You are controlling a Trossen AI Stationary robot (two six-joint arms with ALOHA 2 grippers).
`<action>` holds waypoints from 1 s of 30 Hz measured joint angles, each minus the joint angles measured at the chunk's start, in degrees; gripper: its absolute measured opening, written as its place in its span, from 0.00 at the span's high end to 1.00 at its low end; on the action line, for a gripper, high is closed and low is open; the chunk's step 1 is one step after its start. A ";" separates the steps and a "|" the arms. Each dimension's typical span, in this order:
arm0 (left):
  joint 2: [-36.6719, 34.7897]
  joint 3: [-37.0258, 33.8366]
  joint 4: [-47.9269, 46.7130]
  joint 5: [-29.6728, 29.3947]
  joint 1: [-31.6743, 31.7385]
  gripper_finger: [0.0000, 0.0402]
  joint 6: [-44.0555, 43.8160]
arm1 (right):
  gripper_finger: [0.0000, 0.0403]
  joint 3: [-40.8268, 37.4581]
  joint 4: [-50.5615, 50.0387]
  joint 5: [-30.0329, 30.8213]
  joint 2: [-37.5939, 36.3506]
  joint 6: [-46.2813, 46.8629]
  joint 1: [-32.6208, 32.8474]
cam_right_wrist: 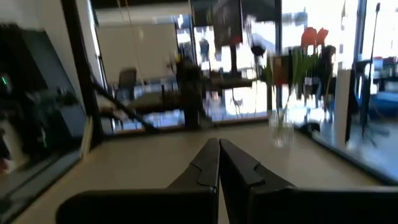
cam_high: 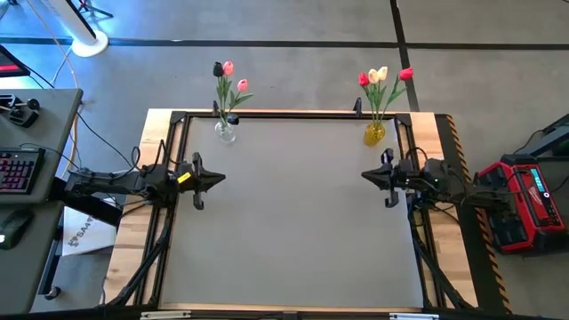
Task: Sort flowers into vase by color
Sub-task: Return to Home Position
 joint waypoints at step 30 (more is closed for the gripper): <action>0.00 0.04 0.02 -0.04 0.00 1.00 0.01 | 1.00 0.02 -12.50 0.05 0.09 10.03 0.00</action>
